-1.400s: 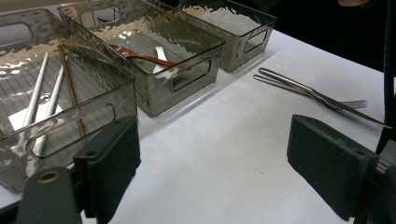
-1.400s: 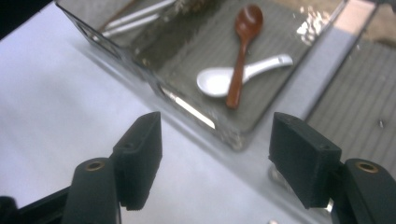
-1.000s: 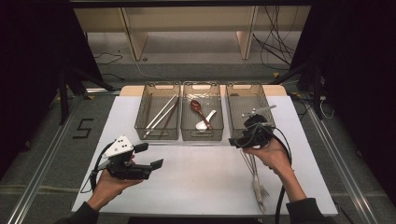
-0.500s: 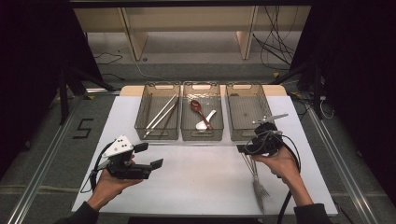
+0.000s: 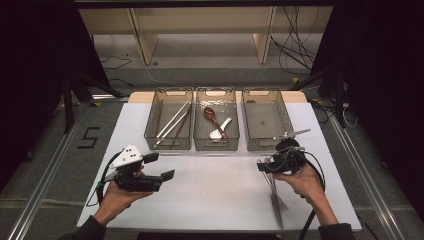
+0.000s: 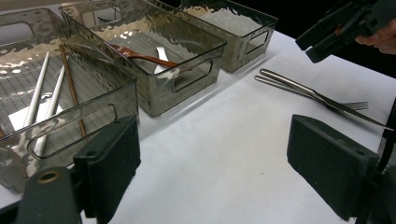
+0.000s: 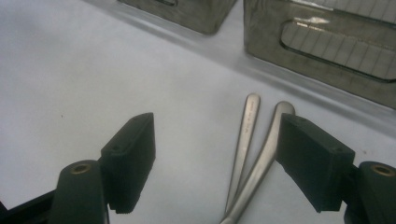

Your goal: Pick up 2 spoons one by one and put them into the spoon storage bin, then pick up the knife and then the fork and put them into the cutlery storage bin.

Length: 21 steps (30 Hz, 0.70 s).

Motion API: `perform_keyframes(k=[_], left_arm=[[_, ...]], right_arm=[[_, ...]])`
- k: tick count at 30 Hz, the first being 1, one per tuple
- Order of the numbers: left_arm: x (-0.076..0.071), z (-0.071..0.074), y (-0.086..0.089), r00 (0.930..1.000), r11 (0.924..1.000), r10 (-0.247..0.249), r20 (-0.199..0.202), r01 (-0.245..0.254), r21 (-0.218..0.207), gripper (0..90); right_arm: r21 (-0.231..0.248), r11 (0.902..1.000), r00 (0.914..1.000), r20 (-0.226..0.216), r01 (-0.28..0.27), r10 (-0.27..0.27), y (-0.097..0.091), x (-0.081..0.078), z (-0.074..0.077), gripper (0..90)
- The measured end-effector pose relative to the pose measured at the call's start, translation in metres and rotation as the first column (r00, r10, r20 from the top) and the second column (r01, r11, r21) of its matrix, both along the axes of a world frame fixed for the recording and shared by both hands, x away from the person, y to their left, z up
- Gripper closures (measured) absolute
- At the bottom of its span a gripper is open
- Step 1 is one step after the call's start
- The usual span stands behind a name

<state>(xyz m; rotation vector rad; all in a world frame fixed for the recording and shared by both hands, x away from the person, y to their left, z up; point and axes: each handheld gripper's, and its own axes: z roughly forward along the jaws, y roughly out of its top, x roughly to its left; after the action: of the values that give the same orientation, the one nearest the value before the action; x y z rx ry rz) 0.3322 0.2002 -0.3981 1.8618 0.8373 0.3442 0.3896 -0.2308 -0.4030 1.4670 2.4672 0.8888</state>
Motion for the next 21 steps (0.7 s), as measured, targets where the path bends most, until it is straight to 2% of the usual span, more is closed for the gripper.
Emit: perform_keyframes(k=[9, 21], left_arm=[[-0.002, 0.001, -0.001, 1.0000, 1.0000, -0.005, 0.004, 0.005, 0.004, 16.5], [0.001, 0.000, -0.002, 1.0000, 1.0000, -0.006, 0.000, 0.006, 0.004, 16.5]], right_arm=[[-0.023, 0.9997, 0.9996, -0.025, 0.008, -0.009, -0.004, -0.007, -0.005, 27.8], [-0.065, 0.9979, 0.9965, -0.083, 0.001, -0.006, -0.007, -0.007, -0.016, 37.2]])
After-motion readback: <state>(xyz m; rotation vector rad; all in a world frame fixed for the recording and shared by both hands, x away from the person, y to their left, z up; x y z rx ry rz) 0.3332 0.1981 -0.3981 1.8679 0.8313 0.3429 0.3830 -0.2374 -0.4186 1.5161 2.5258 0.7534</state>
